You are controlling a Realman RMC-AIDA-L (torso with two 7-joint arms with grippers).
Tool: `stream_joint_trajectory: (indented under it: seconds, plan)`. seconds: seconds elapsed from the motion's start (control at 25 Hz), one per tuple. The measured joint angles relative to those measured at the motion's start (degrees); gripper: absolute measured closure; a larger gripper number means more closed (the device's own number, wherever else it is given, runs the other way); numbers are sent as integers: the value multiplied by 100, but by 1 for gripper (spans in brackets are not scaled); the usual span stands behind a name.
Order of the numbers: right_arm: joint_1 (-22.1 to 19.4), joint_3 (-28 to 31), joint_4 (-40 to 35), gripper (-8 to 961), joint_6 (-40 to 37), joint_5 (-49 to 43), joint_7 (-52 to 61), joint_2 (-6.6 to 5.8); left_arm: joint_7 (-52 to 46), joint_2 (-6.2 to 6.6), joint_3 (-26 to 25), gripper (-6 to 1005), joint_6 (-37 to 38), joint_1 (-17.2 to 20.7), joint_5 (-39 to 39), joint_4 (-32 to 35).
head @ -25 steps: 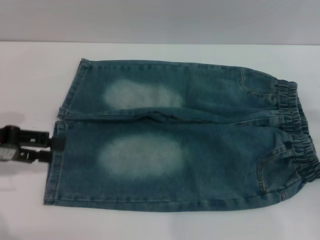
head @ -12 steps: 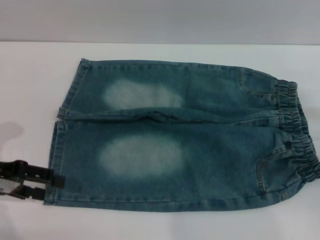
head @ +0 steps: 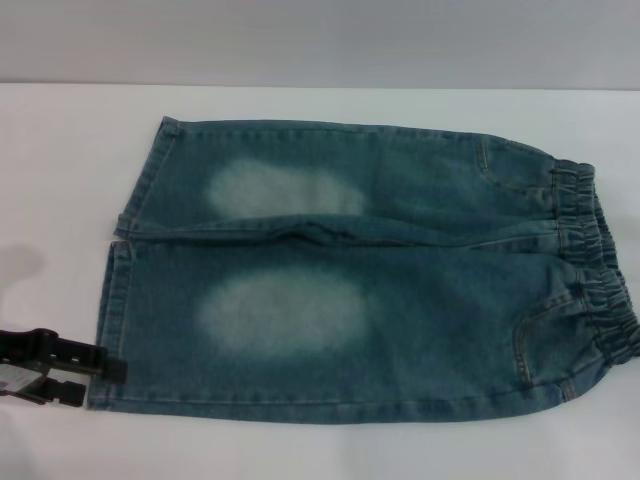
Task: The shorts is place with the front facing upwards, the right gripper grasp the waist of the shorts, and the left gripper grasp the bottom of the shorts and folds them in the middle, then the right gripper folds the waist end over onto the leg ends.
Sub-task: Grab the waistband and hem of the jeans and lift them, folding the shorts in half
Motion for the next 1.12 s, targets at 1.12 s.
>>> stream_joint_trajectory:
  seconds: [1.12]
  plan:
    - [6, 1, 1, 200, -81, -1, 37, 4, 57, -60, 170, 136, -276, -14, 59, -43]
